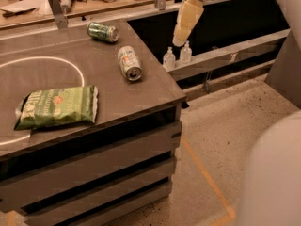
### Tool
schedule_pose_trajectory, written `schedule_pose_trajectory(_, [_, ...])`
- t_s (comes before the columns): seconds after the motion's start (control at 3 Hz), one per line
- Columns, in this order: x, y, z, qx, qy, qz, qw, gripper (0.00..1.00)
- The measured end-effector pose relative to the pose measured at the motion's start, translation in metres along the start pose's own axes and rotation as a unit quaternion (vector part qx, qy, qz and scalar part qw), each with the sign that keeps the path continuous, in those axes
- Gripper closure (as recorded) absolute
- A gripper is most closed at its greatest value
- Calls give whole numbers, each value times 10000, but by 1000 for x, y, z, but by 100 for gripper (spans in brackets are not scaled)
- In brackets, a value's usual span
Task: Place green can upright
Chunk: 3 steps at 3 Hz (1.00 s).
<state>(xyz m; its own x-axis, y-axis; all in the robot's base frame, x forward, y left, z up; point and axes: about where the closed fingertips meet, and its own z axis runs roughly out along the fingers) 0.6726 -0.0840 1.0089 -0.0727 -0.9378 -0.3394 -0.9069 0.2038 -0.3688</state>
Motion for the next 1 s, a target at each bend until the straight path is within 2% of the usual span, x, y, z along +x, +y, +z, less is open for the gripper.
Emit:
schedule_pose_trajectory(0.33, [-42,-28,9,122,-349,221,9991,0])
schedule_pose_trajectory(0.67, [-88,-42,20,214,-624,296,9974,0])
schedule_pose_trajectory(1.0, [-125,-48,40,93,-1087,490,9928,0])
